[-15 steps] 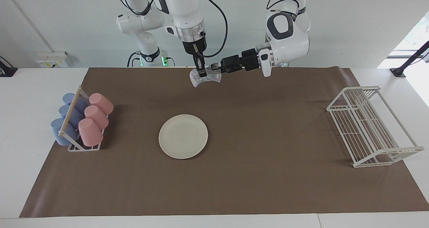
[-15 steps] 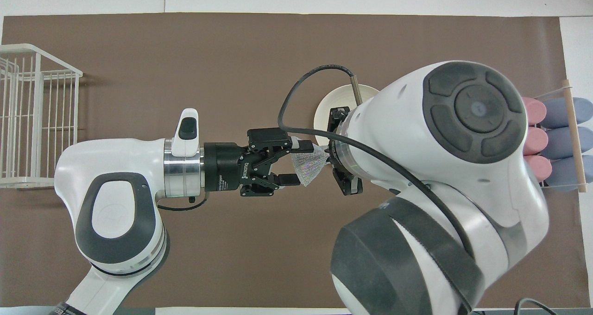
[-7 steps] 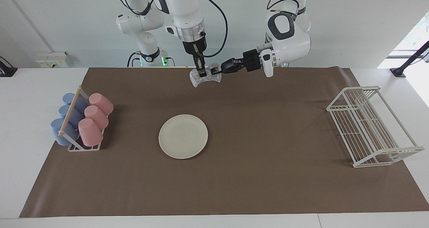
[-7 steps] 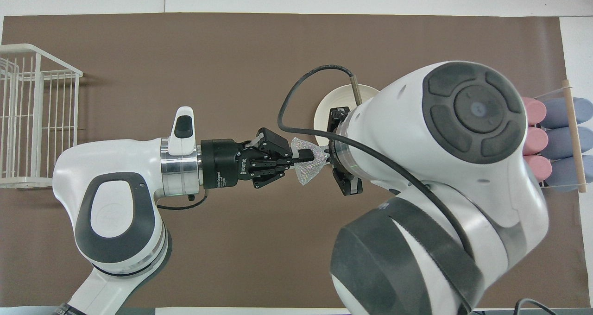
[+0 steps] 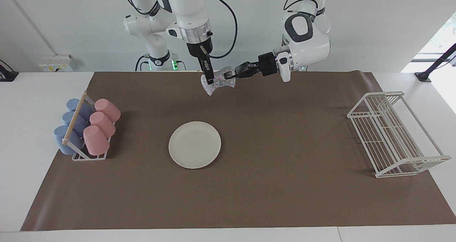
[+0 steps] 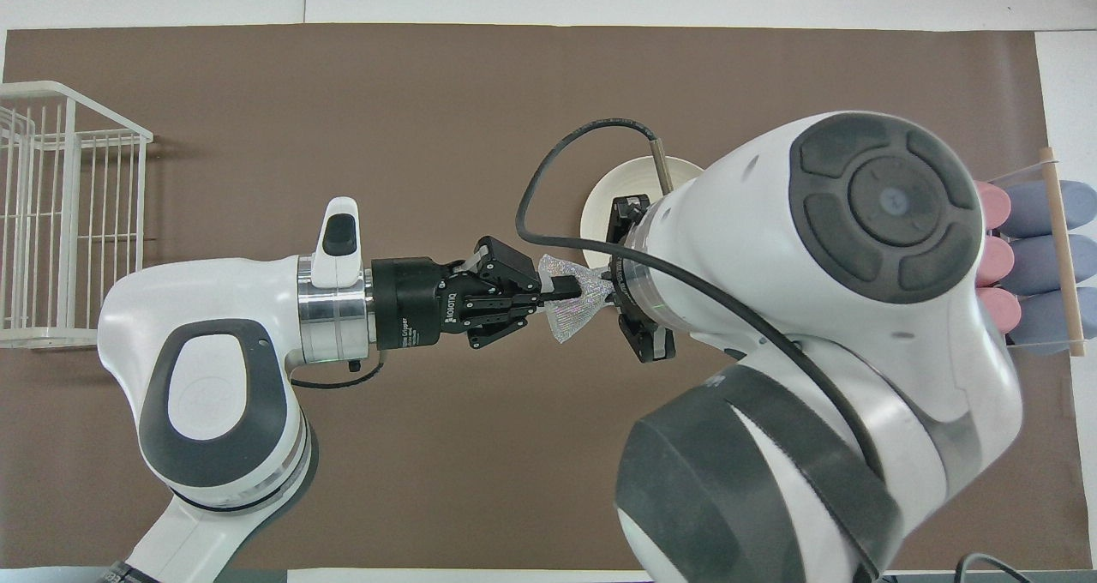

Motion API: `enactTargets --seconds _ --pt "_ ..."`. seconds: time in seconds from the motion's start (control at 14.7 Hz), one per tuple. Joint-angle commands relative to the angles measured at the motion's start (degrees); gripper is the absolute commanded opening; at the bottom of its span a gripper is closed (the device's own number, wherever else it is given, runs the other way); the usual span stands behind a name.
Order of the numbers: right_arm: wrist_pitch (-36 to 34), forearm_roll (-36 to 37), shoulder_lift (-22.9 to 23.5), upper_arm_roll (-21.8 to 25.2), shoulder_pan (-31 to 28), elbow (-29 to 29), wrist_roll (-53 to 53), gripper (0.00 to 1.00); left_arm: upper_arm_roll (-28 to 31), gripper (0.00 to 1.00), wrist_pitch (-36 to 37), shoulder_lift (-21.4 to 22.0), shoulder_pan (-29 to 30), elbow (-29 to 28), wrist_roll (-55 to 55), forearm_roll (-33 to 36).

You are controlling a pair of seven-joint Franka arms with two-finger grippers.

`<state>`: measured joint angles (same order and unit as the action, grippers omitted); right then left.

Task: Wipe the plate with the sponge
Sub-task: 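Close the left gripper on the sponge and open the right gripper, then withdraw the right gripper to rest while the left gripper pulls the sponge back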

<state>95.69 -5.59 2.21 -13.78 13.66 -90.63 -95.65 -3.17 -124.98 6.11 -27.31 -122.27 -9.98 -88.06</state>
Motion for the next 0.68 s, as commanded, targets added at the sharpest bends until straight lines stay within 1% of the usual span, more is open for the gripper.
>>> enactTargets --seconds 0.0,0.07,0.2,0.34,0.41,0.61 --pt "-3.48 0.67 -2.29 1.63 -3.37 -1.66 18.23 1.0 0.8 0.0 -1.31 1.28 -0.99 -1.12 0.58 -0.8" --pt "-5.49 0.67 -2.82 4.87 -3.55 -1.66 27.27 1.0 0.89 0.0 -1.75 1.19 -0.91 -1.12 0.49 -0.54" --pt "-8.57 0.67 -3.17 9.97 -3.9 -1.74 41.44 1.0 0.89 0.0 -3.68 1.19 -0.91 -1.47 0.4 0.6" --pt "-8.85 0.67 -3.09 14.37 -4.08 -1.66 53.05 1.0 0.98 0.0 -4.39 1.01 -0.21 -1.56 -0.64 5.5" --pt "-9.2 0.67 -3.17 16.39 -4.17 -1.74 57.98 1.0 0.98 0.0 -4.39 0.93 0.67 -1.56 -2.13 8.92" --pt "-10.87 1.02 -3.08 23.16 -4.08 -1.3 75.28 1.0 0.98 0.0 -3.17 0.22 4.79 -1.56 -7.49 23.23"
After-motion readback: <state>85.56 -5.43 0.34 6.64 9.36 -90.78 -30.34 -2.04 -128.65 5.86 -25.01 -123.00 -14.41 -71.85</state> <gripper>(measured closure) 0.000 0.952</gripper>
